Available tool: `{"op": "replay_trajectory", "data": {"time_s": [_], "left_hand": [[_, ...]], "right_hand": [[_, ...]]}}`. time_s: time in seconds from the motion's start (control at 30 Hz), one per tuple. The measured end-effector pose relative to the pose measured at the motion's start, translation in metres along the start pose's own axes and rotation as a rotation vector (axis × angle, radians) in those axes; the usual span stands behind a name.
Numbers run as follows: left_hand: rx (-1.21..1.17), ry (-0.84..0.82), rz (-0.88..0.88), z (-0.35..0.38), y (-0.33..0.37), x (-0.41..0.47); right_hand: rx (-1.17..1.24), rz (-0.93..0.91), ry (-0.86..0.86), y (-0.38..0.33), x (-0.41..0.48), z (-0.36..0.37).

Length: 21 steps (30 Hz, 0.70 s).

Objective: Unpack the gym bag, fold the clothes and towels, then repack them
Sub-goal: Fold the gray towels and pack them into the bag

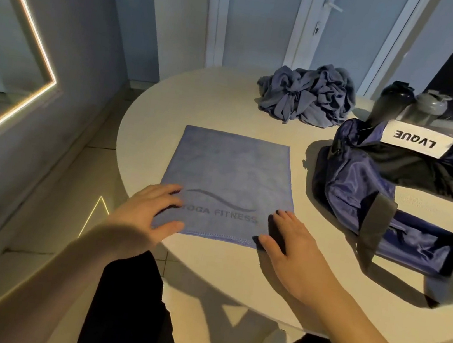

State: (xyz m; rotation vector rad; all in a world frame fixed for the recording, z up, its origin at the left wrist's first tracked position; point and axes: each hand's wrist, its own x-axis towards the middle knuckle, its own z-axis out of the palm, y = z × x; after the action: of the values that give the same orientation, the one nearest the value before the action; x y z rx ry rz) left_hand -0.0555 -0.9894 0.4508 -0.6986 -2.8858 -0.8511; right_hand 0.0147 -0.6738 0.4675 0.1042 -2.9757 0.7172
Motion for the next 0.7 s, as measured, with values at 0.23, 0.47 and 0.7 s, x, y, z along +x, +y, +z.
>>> {"op": "replay_trajectory", "data": {"time_s": [0.23, 0.47, 0.7], "left_hand": [[0.021, 0.075, 0.14, 0.006, -0.03, -0.037], [-0.033, 0.268, 0.21, 0.006, -0.032, -0.046], [-0.247, 0.402, -0.107, -0.001, -0.015, -0.049]], "right_hand": [[0.015, -0.099, 0.065, 0.012, -0.033, 0.013], [0.068, -0.091, 0.058, 0.023, -0.042, 0.02], [0.184, -0.155, 0.111, 0.022, -0.044, 0.017]]}}
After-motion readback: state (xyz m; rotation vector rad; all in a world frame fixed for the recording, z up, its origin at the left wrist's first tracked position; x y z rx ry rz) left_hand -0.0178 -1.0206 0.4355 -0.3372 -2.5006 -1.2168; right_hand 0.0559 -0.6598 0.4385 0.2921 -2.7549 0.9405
